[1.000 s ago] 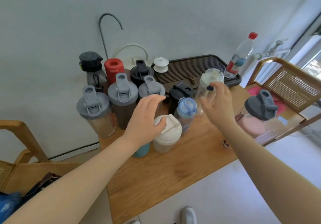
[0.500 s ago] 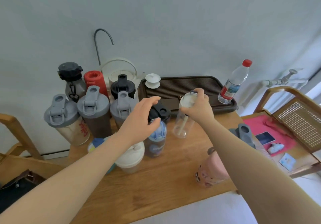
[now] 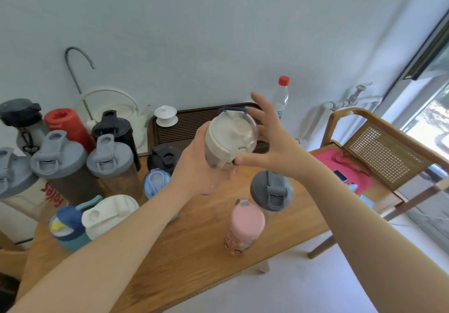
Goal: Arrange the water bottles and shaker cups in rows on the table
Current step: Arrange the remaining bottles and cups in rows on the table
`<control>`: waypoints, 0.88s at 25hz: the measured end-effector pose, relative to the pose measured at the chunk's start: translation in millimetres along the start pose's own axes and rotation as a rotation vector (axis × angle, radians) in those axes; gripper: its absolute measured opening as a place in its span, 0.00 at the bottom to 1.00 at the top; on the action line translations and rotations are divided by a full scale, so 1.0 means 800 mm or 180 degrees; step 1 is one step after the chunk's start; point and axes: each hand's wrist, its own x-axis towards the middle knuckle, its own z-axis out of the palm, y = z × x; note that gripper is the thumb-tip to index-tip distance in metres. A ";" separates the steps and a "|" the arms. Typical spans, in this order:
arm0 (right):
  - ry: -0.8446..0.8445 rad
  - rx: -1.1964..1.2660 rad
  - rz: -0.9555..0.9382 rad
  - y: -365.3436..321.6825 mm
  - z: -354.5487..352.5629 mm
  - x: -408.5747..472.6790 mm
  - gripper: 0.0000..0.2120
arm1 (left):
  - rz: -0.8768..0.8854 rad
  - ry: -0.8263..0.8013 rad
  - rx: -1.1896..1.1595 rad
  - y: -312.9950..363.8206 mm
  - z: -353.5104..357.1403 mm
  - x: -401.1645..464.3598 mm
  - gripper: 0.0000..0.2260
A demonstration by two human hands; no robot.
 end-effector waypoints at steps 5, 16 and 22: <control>-0.0603 -0.1158 0.1135 0.100 -0.019 -0.056 0.44 | -0.0156 -0.0034 -0.0254 -0.009 -0.002 -0.020 0.39; 0.0555 -0.1287 0.1362 0.085 0.031 -0.017 0.39 | 0.0015 0.0107 -0.0412 -0.002 -0.029 -0.043 0.41; 0.1069 -0.1358 0.0018 -0.059 0.016 0.026 0.36 | 0.0355 0.0651 -0.0396 0.014 -0.112 -0.057 0.39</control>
